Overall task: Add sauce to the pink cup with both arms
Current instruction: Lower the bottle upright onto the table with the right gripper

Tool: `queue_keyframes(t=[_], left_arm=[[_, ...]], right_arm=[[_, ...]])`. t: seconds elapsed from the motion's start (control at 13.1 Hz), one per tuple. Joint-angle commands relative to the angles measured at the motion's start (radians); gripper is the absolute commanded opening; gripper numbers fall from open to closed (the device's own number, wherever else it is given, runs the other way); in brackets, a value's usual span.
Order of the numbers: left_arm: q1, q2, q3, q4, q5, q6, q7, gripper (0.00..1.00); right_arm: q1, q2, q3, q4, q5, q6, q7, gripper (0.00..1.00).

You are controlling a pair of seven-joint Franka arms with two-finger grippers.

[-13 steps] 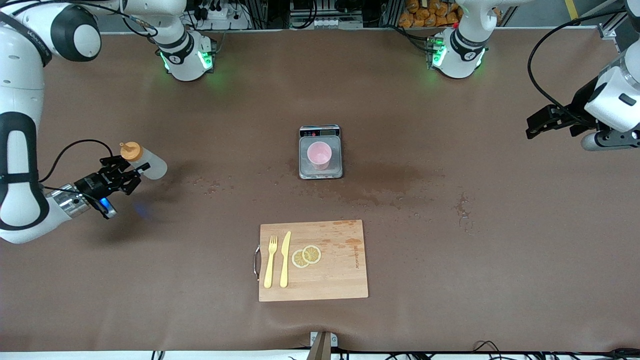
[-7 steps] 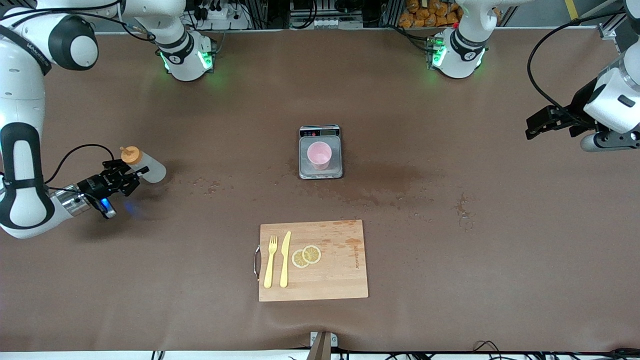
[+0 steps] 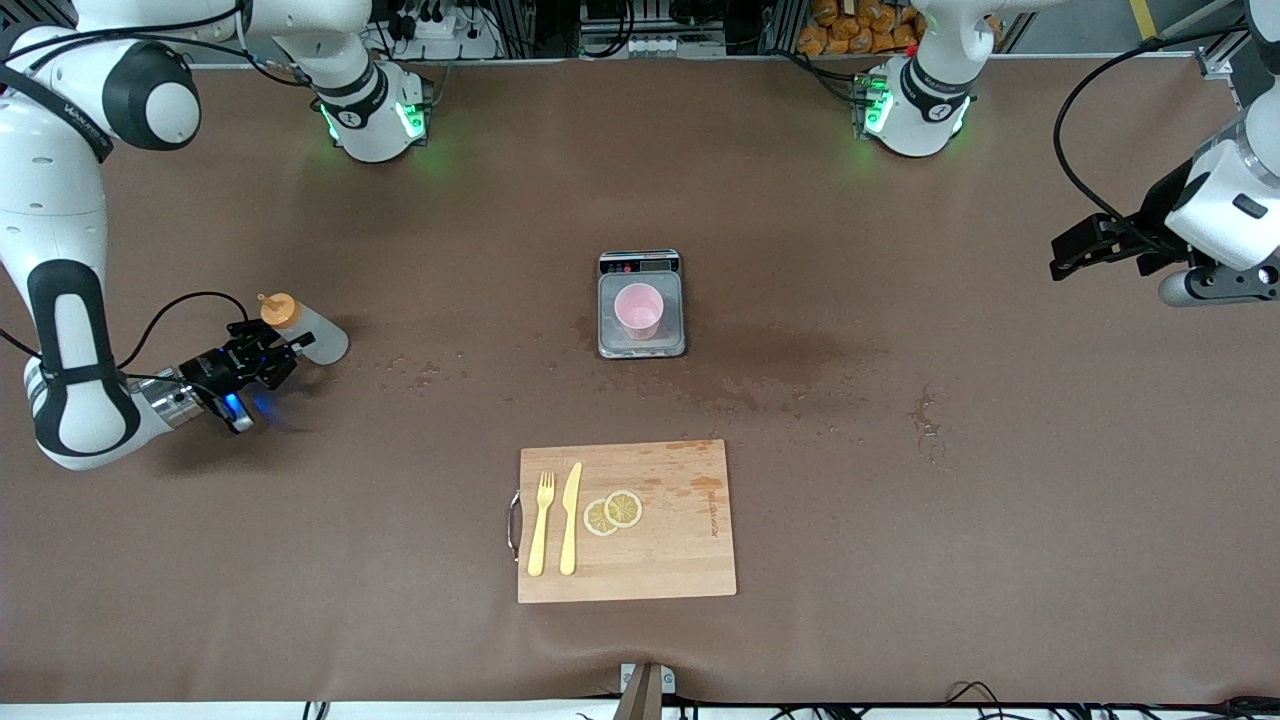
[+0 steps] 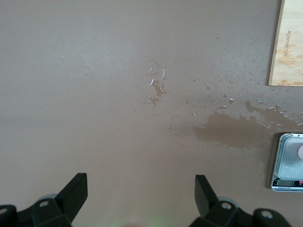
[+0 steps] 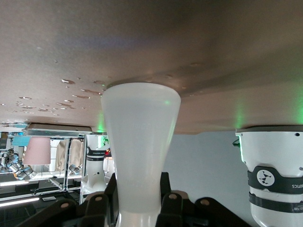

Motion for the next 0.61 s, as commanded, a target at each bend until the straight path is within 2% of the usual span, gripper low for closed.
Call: queue_keyframes(t=[0.0,0.08,0.15,0.53], left_arm=[[-0.001,0.001,0.005,0.003,-0.012,-0.003,0.010,1.00],[-0.001,0.001,0.005,0.003,-0.012,-0.003,0.010,1.00],[-0.001,0.001,0.005,0.003,-0.012,-0.003,0.010,1.00],[0.001,-0.001,0.005,0.003,-0.012,-0.003,0.010,1.00]], right_arm=[[-0.026,-0.006,0.016,-0.012,-0.007,-0.009,-0.006,0.38],[-0.029,-0.009,0.016,-0.012,-0.006,-0.012,-0.008,0.86],[-0.029,-0.012,0.016,-0.009,-0.007,-0.012,-0.005,1.00],[-0.026,-0.038,0.018,0.037,-0.007,-0.070,0.141,1.00]])
